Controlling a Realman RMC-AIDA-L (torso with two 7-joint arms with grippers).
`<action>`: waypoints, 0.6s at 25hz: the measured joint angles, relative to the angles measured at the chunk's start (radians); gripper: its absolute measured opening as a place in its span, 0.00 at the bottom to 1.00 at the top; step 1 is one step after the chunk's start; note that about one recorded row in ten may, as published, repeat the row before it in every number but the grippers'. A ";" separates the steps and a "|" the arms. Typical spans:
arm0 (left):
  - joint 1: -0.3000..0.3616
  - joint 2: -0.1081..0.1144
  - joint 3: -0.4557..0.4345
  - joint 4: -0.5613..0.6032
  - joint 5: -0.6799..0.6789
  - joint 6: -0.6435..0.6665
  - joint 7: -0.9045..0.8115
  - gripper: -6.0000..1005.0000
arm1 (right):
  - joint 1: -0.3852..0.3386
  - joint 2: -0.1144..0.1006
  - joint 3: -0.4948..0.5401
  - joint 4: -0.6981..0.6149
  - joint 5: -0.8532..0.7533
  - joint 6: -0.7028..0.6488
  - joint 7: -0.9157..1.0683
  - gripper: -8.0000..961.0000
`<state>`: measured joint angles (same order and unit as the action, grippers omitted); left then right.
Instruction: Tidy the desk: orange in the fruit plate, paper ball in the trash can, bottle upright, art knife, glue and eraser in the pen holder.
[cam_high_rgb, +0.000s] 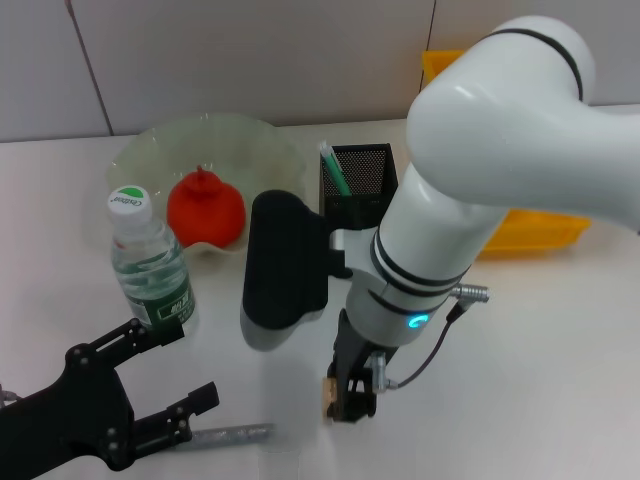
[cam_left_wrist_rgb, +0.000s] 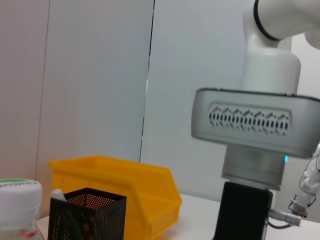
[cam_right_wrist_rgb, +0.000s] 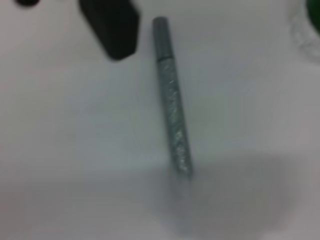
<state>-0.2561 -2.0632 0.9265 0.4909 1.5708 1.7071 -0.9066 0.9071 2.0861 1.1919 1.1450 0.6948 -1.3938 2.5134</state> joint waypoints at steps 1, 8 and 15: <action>0.000 0.000 0.000 0.000 0.000 0.000 0.000 0.80 | -0.005 -0.002 0.014 0.021 -0.018 -0.010 0.009 0.41; 0.000 0.000 0.000 0.001 -0.001 0.005 0.000 0.80 | -0.080 -0.004 0.276 0.292 -0.185 -0.156 0.014 0.41; -0.003 0.000 0.004 0.002 0.000 0.005 0.000 0.80 | -0.100 -0.006 0.451 0.434 -0.269 -0.184 -0.014 0.41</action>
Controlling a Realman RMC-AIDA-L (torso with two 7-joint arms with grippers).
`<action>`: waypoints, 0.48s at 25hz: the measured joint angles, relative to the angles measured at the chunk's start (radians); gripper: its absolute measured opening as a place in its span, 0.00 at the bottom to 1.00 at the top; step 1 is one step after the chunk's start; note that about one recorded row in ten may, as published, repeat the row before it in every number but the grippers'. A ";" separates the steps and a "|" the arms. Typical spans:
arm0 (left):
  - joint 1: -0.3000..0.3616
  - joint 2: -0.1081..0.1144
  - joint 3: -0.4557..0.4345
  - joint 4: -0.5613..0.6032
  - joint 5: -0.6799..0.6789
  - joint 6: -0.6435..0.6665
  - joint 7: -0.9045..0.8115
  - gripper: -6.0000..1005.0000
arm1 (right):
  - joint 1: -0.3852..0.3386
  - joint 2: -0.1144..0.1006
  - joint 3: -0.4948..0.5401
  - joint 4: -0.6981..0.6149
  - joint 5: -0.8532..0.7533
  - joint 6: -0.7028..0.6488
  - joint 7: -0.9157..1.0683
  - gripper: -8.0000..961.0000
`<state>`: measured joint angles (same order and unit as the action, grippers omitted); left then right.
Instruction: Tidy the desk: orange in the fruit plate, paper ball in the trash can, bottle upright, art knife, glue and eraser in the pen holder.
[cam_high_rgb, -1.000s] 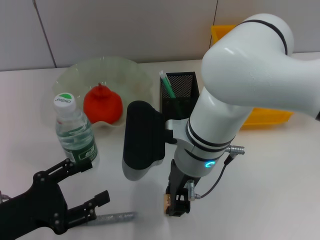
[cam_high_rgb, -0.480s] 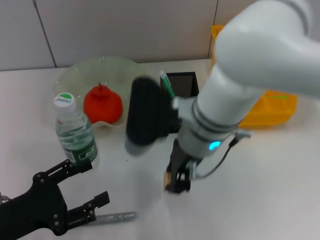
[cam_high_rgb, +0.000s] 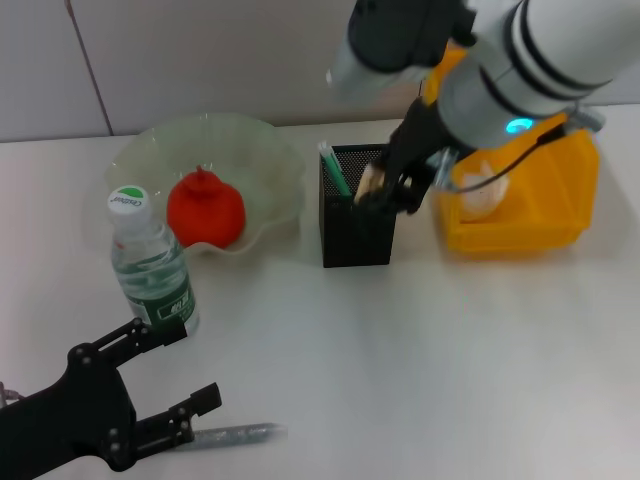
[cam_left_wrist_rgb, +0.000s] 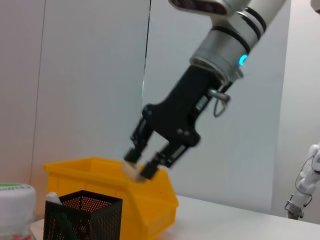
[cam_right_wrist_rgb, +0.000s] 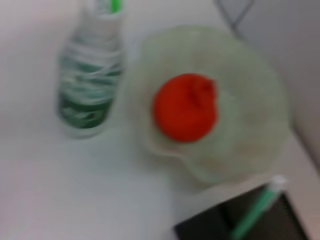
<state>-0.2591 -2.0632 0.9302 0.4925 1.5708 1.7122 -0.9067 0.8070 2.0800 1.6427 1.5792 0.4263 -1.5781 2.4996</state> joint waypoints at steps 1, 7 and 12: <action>0.000 0.000 0.000 0.000 0.000 0.000 0.000 0.80 | -0.002 0.000 0.015 -0.004 -0.010 0.015 -0.006 0.41; -0.002 -0.001 0.001 0.000 0.000 0.002 -0.001 0.80 | -0.015 0.000 0.039 -0.068 -0.020 0.112 -0.038 0.41; -0.006 0.000 0.003 0.000 0.000 0.004 -0.010 0.80 | -0.014 0.000 0.040 -0.146 -0.030 0.206 -0.052 0.41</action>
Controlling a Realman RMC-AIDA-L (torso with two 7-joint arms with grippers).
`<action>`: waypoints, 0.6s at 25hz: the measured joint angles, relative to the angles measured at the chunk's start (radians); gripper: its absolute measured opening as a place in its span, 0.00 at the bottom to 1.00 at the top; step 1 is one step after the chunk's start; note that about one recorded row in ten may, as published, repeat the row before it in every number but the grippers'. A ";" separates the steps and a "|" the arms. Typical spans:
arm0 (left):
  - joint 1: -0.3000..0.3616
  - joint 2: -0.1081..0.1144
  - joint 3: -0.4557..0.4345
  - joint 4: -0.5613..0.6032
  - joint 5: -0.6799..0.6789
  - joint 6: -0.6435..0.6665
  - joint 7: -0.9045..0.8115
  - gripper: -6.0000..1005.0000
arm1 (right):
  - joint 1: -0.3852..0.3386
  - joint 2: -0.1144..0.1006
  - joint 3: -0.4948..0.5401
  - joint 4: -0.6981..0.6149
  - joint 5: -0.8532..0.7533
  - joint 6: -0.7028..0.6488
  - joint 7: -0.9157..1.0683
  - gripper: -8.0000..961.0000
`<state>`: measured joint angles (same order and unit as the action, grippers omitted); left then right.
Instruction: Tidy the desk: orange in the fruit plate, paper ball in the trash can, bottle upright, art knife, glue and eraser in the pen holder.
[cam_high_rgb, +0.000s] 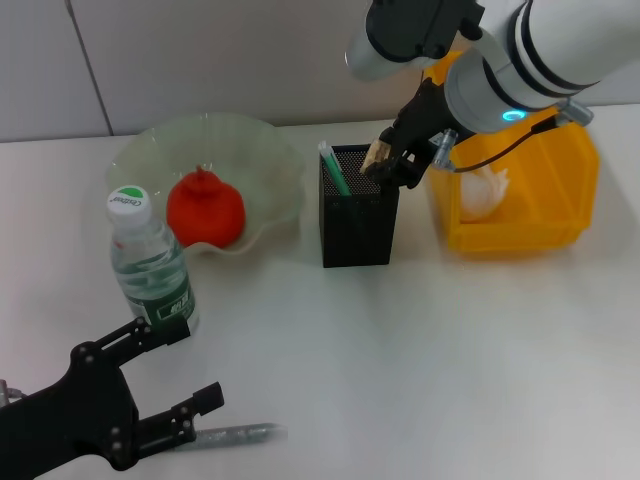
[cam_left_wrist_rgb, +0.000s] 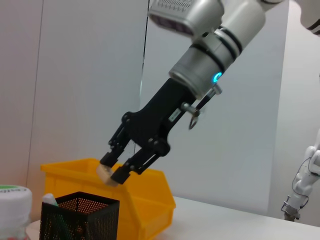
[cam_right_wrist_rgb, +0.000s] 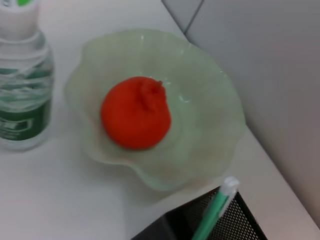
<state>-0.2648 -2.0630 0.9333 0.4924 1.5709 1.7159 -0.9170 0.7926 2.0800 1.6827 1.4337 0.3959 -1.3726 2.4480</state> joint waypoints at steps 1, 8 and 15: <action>0.000 0.000 0.000 0.000 0.000 0.000 -0.001 0.80 | 0.002 0.000 -0.001 -0.015 -0.003 0.016 -0.001 0.41; -0.001 0.000 0.001 0.001 0.000 0.001 -0.002 0.80 | -0.002 0.002 -0.030 -0.083 -0.007 0.112 -0.024 0.42; 0.000 0.000 0.001 0.002 0.000 0.004 -0.002 0.80 | -0.007 0.003 -0.029 -0.089 0.001 0.133 -0.015 0.43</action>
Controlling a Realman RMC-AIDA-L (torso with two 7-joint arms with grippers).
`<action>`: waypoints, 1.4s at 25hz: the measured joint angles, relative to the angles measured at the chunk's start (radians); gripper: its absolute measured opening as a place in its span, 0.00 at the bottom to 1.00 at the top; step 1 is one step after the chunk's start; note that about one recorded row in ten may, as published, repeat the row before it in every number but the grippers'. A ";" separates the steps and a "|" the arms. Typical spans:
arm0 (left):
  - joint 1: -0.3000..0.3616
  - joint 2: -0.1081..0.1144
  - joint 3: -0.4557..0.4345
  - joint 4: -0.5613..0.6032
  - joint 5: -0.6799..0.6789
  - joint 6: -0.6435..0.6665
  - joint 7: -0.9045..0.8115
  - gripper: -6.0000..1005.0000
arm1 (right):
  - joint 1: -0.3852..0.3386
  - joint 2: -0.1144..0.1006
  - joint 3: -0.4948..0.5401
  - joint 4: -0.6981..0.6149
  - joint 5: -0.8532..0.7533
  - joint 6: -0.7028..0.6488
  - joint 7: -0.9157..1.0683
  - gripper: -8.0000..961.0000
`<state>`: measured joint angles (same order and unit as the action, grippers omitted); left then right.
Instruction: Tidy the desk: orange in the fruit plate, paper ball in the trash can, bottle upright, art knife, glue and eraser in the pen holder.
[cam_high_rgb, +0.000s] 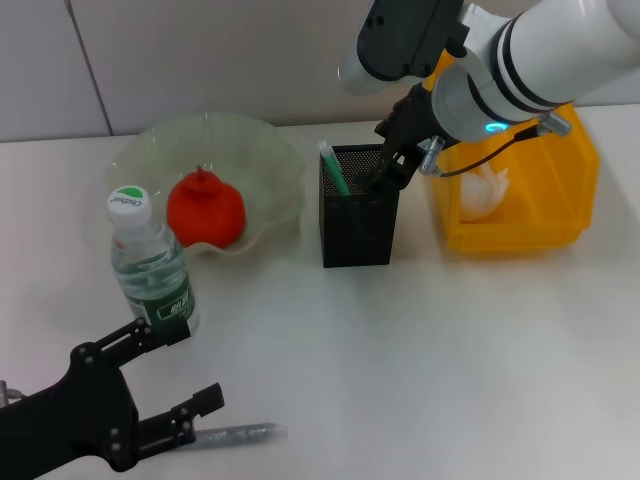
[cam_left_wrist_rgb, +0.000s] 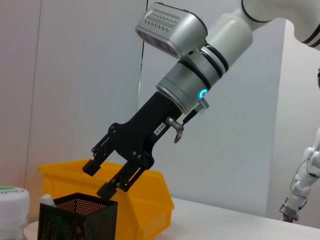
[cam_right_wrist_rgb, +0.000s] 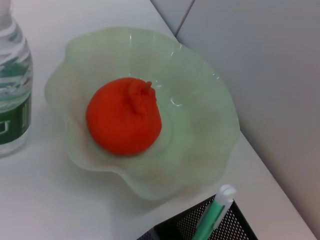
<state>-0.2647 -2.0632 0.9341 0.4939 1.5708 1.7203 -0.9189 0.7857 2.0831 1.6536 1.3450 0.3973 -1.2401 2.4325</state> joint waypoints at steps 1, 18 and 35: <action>0.000 0.000 0.000 0.000 0.000 0.000 0.000 0.80 | -0.002 0.000 0.000 0.002 0.001 0.000 0.000 0.50; 0.005 -0.001 -0.007 0.015 -0.007 0.021 0.004 0.80 | -0.519 0.001 0.061 0.548 0.494 0.284 -0.207 0.70; -0.005 -0.005 0.008 0.230 0.082 0.013 -0.175 0.79 | -0.890 0.002 0.188 -0.064 1.662 -0.055 -1.198 0.70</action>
<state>-0.2701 -2.0678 0.9424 0.7241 1.6532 1.7336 -1.0935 -0.1048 2.0854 1.8418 1.2808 2.0595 -1.2948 1.2344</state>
